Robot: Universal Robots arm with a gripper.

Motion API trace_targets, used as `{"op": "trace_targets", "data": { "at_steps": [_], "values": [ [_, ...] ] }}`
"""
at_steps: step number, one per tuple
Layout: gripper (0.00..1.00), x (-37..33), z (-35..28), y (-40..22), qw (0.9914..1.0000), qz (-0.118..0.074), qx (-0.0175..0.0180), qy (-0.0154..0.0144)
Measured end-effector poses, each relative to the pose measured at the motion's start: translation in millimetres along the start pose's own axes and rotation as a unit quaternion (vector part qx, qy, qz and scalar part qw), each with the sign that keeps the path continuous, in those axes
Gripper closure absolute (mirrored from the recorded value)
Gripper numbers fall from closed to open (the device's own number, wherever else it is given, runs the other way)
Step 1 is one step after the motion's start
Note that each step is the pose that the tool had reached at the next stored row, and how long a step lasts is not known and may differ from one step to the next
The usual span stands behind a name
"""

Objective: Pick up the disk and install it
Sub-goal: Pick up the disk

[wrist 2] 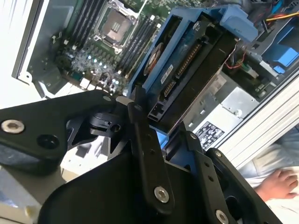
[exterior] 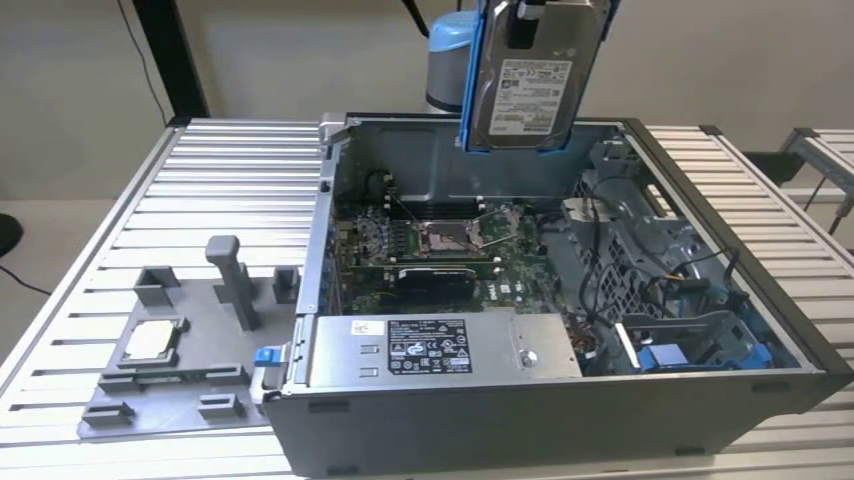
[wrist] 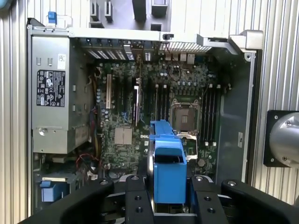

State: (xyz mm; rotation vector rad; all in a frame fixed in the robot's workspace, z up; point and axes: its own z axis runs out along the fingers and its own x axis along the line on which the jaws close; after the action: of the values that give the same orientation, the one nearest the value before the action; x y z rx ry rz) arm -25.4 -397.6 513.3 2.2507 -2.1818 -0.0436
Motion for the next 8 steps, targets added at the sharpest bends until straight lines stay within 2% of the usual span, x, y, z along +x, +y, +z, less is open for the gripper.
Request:
{"op": "trace_targets", "data": {
  "at_steps": [8],
  "values": [
    [1.00, 0.7, -0.6, -24.0, 1.00000, 0.000, 0.0000, 0.0000]
  ]
}}
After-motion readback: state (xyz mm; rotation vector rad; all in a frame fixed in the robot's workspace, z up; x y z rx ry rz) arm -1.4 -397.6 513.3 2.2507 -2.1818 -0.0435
